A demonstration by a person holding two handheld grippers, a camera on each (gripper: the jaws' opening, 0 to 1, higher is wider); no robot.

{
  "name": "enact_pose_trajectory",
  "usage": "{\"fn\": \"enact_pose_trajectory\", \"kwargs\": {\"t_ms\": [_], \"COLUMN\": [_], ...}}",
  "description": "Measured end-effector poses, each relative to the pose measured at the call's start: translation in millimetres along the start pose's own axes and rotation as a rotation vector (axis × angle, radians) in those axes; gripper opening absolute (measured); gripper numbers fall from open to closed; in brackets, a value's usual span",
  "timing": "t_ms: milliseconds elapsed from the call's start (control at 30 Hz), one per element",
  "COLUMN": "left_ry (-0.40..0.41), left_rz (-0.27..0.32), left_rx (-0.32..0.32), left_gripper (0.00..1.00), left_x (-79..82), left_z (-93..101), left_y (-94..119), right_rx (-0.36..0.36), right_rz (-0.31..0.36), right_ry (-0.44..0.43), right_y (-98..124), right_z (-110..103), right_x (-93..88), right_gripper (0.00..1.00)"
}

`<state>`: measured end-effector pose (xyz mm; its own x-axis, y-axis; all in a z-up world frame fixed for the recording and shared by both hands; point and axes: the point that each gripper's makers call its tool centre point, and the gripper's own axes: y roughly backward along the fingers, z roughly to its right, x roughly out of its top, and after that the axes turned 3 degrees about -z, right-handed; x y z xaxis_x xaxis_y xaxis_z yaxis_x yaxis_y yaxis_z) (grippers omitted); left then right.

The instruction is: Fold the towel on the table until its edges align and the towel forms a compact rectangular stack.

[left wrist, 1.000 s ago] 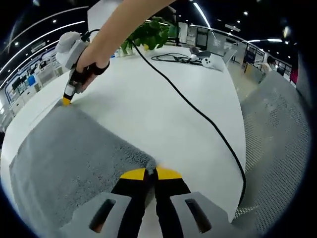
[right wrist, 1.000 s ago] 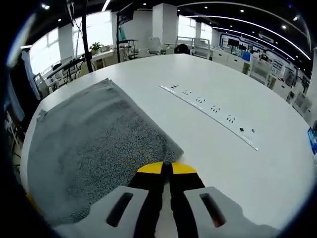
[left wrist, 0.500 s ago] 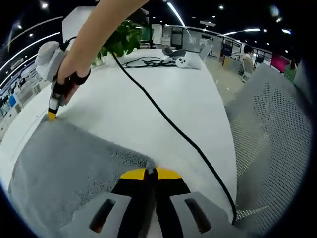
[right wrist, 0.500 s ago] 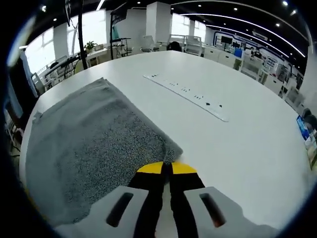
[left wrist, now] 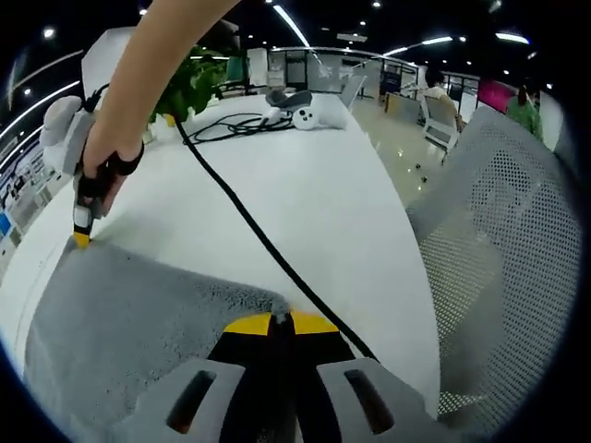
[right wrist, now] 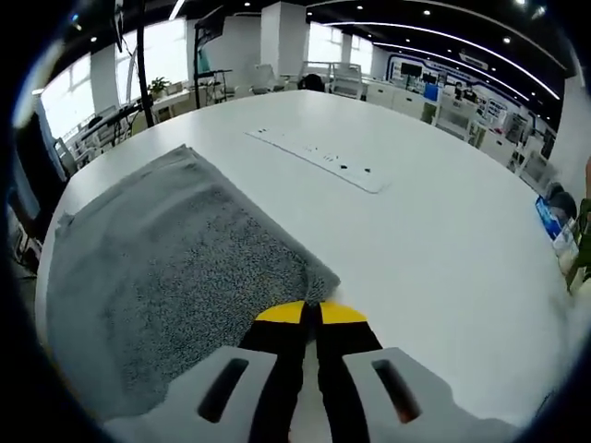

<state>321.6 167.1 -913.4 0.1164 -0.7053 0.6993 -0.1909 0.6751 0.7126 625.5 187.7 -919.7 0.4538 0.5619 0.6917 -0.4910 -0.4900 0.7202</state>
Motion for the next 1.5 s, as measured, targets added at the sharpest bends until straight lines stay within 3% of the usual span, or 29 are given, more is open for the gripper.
{"fn": "enact_pose_trajectory", "kwargs": {"t_ms": [467,633,833,1000,1233,1500], "left_ry": [-0.063,-0.043,-0.035,-0.039,-0.031,-0.025], "left_rz": [0.005,-0.009,-0.005,0.015,-0.004,0.006], "left_rx": [-0.007,-0.023,-0.015,0.007,0.041,0.112], "left_gripper": [0.05,0.05,0.08,0.22,0.31,0.55], "left_x": [15.5,15.9,16.9,22.7,19.7,22.4], "left_z": [4.5,3.4,4.6,5.5,2.4,-7.7], "left_y": [-15.5,-15.0,-13.4,-8.4,-0.5,7.0], "right_rx": [-0.011,-0.013,-0.043,-0.068,-0.053,-0.056], "right_rz": [0.020,0.018,-0.003,0.014,0.068,0.081], "right_ry": [-0.039,-0.108,-0.098,-0.090,-0.117,-0.133], "right_y": [16.6,16.3,16.5,18.5,25.5,30.0], "right_z": [8.8,9.3,9.2,10.6,7.2,6.6], "right_x": [-10.4,-9.4,-6.6,-1.2,15.7,24.7], "right_gripper": [0.01,0.02,0.04,0.11,0.26,0.45]}}
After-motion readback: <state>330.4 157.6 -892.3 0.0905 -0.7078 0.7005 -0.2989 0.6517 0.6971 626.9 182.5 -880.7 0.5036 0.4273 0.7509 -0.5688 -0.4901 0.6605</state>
